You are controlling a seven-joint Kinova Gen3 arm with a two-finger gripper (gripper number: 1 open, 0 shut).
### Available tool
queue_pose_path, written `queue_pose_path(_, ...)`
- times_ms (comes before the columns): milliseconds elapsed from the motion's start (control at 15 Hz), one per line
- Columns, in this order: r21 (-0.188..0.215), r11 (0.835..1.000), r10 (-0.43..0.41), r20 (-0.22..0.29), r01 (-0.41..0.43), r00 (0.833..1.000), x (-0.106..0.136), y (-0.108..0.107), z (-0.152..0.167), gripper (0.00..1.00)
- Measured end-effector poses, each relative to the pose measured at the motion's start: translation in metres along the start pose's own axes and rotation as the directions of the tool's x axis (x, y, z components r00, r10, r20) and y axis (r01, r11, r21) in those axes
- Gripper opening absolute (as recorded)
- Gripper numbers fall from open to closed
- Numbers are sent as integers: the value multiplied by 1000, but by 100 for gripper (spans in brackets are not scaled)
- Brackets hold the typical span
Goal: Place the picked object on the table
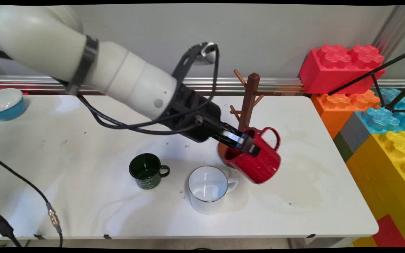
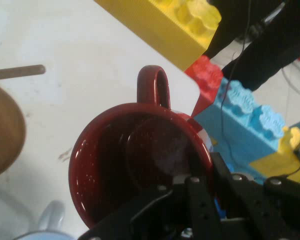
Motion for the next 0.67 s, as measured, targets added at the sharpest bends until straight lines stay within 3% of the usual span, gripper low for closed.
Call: queue_pose_path(667, 115, 990, 64, 119, -78, 991, 24, -8, -49, 0)
